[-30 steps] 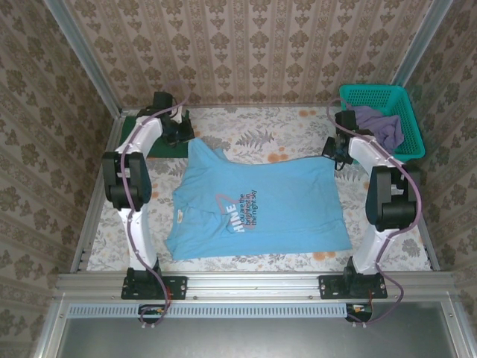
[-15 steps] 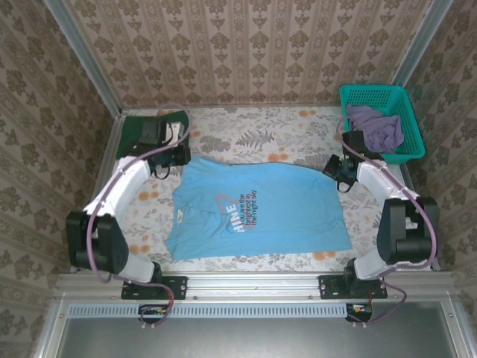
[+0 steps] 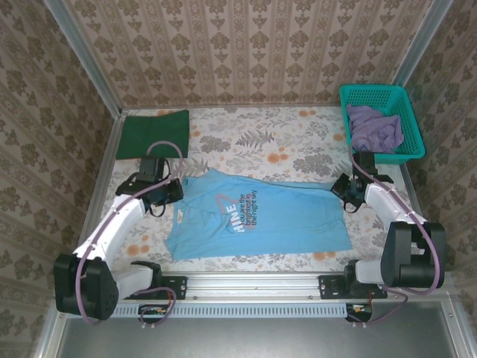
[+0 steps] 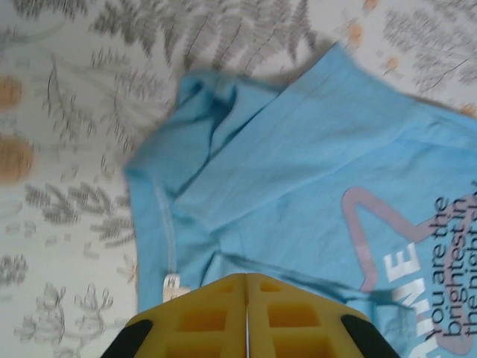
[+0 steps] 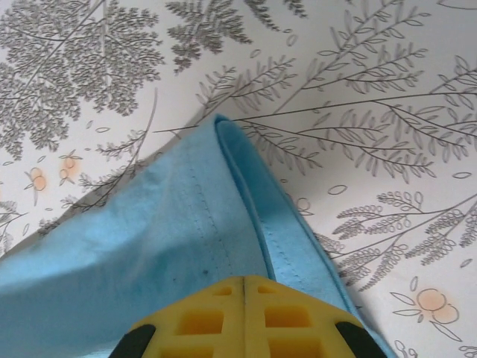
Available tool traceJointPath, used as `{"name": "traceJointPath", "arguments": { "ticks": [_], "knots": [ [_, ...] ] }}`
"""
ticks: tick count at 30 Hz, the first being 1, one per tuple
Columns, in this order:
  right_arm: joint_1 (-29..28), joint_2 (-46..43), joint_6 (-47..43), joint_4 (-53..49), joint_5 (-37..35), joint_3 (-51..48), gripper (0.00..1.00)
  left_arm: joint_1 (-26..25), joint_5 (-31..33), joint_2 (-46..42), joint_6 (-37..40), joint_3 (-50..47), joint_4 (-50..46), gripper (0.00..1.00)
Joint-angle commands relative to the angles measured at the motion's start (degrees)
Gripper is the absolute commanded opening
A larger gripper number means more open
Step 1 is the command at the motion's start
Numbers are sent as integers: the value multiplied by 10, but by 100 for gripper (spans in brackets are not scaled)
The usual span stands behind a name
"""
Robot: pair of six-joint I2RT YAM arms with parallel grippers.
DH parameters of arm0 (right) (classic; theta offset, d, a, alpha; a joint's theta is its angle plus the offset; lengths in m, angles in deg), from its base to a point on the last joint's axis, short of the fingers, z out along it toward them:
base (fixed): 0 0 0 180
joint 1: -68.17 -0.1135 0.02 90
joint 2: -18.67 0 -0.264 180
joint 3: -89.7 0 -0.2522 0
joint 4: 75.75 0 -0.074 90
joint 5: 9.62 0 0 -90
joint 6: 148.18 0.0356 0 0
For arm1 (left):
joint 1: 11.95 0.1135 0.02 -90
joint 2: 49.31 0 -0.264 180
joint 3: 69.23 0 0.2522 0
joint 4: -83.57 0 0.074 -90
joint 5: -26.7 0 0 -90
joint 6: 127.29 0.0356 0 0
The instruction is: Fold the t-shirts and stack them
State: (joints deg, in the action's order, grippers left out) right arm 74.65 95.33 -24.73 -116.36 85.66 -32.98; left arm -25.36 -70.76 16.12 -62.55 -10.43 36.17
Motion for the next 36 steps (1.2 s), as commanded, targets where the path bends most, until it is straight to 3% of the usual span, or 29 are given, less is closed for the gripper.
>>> {"name": "traceJointPath", "arguments": {
  "ticks": [1,4,7,10,13,16,27,36],
  "knots": [
    [4,-10,8,9,11,-5,0,15,-4,9,-65,0,-17,25],
    [4,-7,9,13,18,-11,0,36,-55,52,-114,29,-38,27],
    [4,-10,7,17,22,-19,0,40,-86,113,-165,82,-74,37],
    [4,-13,5,23,26,-25,0,37,-107,197,-201,158,-120,37],
    [4,-14,4,26,30,-30,0,33,-102,258,-233,216,-156,38],
    [3,-17,7,30,37,-33,0,43,-79,274,-289,221,-170,47],
    [1,-33,7,44,47,-43,0,69,-77,266,-459,141,-69,34],
    [-1,-31,1,48,50,-41,0,78,-80,310,-484,132,-35,33]
  ]
}}
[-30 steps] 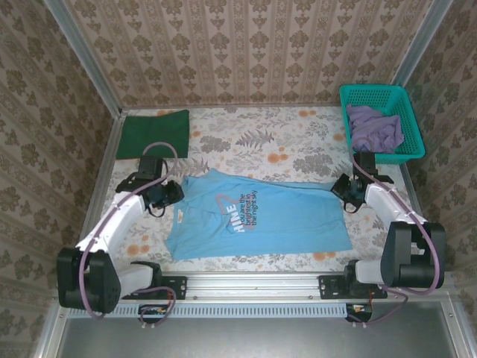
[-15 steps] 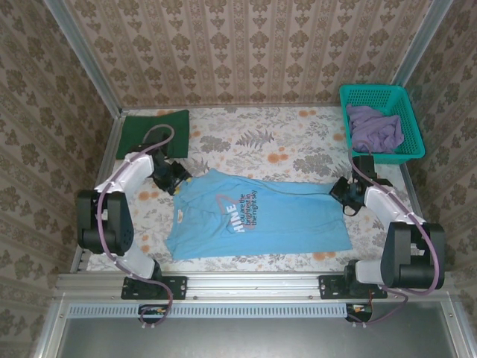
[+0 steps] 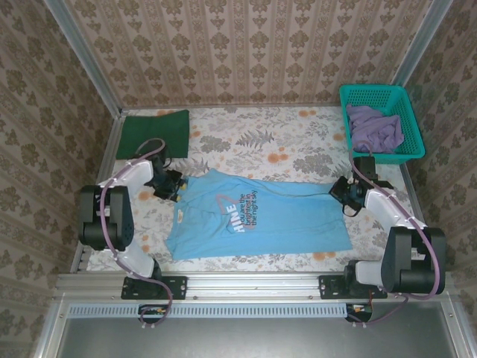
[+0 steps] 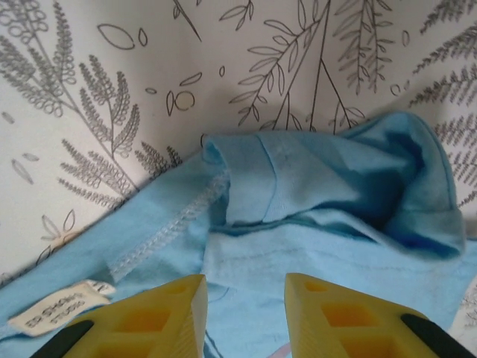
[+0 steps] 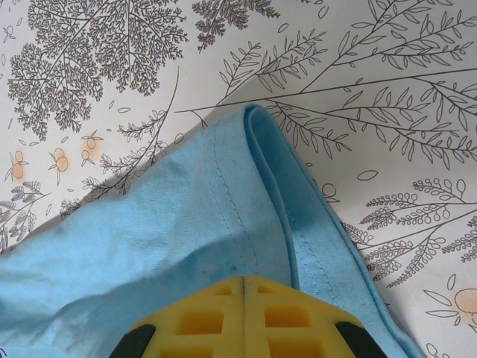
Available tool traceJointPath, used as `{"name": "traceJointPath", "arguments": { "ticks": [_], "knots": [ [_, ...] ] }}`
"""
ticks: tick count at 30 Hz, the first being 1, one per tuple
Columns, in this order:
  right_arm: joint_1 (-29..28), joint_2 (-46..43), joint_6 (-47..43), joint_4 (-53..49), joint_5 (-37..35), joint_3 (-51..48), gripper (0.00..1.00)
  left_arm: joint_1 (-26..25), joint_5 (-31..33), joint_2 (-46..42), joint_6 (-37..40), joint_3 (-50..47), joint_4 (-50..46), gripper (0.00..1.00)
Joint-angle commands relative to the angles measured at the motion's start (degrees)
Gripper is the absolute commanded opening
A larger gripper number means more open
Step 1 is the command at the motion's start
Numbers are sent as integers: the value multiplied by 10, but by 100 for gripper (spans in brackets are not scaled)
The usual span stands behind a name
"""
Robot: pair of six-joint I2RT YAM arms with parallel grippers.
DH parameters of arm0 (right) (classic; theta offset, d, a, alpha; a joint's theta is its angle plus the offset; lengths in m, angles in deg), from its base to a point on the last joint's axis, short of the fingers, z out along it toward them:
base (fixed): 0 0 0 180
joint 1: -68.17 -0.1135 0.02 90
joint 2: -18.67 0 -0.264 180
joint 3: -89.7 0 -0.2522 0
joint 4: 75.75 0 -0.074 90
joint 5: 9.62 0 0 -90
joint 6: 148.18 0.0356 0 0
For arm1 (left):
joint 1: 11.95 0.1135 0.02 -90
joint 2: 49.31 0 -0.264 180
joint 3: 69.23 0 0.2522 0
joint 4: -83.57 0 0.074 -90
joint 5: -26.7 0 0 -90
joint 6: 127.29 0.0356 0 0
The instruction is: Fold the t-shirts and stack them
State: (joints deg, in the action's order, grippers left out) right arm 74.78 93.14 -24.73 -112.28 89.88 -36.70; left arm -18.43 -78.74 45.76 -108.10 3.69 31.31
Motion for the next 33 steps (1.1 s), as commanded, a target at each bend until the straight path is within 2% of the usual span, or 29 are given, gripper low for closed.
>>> {"name": "traceJointPath", "arguments": {
  "ticks": [1,14,21,27,33],
  "knots": [
    [-2,-8,1,7,8,-4,0,7,-2,19,-28,-8,13,33],
    [-5,-9,-1,7,7,-3,0,7,8,40,-18,-12,15,29],
    [-6,-13,-6,3,3,1,0,7,0,52,-8,-14,24,17],
    [-6,-14,-6,1,2,1,0,7,7,51,14,-5,6,17],
    [-6,-14,-6,1,2,0,0,7,18,45,37,4,-11,12]
  ]
}}
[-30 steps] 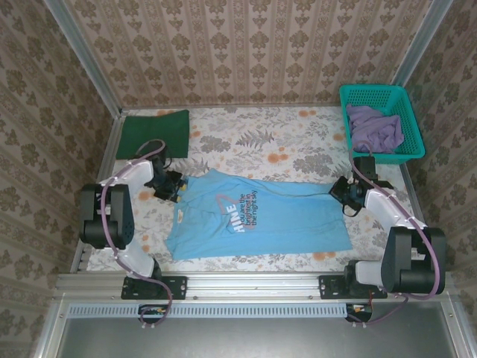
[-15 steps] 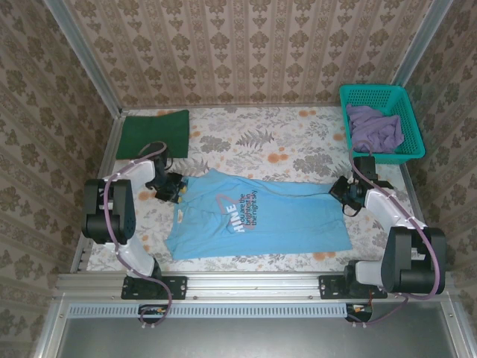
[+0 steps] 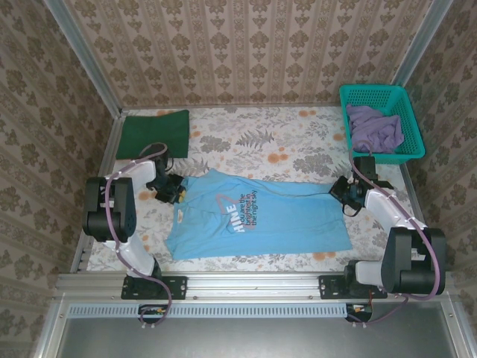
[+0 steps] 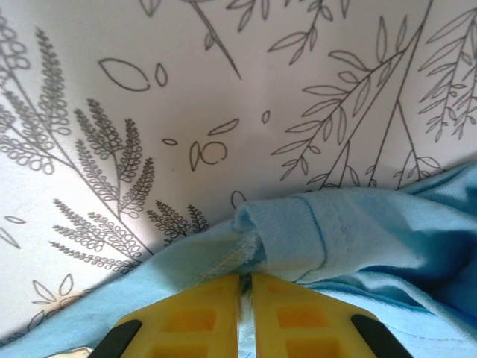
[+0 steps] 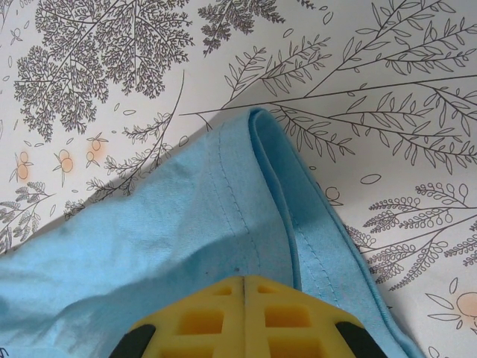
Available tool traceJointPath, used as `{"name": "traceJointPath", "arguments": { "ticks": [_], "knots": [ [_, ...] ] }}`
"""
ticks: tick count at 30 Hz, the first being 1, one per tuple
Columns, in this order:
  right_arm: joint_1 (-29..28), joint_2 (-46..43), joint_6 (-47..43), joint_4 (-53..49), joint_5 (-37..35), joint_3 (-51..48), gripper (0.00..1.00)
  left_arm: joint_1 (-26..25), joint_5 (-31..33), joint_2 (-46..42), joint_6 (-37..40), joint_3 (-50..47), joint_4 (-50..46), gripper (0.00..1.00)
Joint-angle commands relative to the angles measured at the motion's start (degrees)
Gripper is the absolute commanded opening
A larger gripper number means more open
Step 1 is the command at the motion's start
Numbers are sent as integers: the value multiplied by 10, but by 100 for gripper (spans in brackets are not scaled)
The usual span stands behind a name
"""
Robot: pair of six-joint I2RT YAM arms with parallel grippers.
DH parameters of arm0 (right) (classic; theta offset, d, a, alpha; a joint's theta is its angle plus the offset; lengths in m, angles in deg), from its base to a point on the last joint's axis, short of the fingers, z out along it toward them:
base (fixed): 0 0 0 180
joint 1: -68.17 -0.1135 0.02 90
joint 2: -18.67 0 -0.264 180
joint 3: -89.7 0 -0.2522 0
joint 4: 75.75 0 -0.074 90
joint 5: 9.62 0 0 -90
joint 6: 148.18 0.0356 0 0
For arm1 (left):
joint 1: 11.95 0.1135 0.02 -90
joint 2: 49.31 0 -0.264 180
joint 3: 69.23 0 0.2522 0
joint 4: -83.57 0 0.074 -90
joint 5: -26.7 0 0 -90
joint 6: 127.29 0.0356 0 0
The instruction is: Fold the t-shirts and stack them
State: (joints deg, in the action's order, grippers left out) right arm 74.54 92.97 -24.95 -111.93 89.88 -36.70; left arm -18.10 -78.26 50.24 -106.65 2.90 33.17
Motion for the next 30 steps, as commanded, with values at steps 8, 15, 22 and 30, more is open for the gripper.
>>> {"name": "traceJointPath", "arguments": {
  "ticks": [8,15,22,30],
  "knots": [
    [-5,-9,-4,0,2,0,0,1,31,-4,64,42,-59,4],
    [-5,-5,-2,1,1,6,0,-8,53,-4,116,86,-83,0],
    [-6,24,-5,-17,-1,59,0,-21,115,7,269,199,-100,0],
    [-5,50,-10,-39,-10,130,0,-26,90,5,467,296,-58,0]
  ]
}}
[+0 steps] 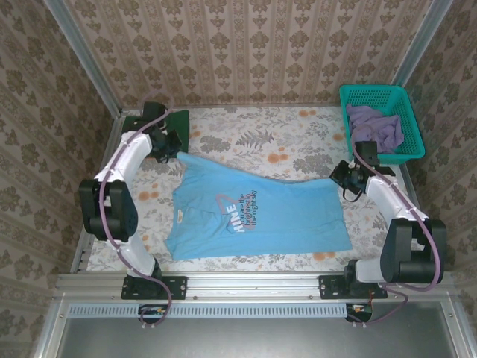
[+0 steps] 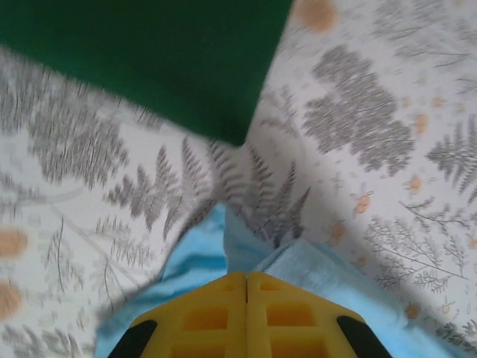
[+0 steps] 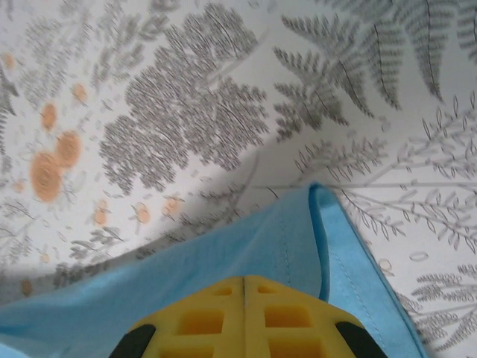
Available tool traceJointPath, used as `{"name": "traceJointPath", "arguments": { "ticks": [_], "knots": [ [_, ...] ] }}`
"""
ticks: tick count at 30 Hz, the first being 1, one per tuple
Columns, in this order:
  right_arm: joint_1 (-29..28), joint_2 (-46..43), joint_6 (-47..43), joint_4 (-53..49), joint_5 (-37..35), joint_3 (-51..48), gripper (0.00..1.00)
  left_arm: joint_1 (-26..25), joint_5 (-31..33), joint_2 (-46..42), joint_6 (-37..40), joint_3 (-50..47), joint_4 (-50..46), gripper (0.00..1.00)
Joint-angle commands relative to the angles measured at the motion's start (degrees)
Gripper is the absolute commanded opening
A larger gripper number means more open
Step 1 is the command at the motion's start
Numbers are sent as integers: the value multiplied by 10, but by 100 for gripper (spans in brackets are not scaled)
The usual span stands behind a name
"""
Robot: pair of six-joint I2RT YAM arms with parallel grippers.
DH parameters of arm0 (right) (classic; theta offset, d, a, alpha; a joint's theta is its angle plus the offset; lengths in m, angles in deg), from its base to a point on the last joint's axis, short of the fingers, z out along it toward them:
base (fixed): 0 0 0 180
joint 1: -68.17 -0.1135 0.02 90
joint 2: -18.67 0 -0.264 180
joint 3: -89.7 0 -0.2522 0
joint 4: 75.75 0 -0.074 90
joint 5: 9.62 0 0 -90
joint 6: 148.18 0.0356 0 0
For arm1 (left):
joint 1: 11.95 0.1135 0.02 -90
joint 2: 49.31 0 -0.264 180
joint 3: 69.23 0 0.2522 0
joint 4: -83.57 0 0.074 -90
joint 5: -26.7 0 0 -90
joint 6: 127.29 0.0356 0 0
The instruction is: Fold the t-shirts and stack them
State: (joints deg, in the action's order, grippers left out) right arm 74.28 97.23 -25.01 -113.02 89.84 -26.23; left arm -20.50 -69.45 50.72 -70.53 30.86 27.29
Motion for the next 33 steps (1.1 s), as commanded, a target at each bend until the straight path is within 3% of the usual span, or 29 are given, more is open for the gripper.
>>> {"name": "traceJointPath", "arguments": {
  "ticks": [1,15,23,33],
  "knots": [
    [-2,7,-10,-29,-11,27,0,-3,3,-7,113,14,1,0],
    [45,-9,-20,-44,-56,-19,0,-29,-46,-186,70,-248,51,0],
    [78,29,-12,-22,-40,-13,0,-53,-42,-229,53,-318,54,0],
    [80,-3,-7,19,-26,-92,0,-59,-4,-275,30,-386,47,0]
  ]
}}
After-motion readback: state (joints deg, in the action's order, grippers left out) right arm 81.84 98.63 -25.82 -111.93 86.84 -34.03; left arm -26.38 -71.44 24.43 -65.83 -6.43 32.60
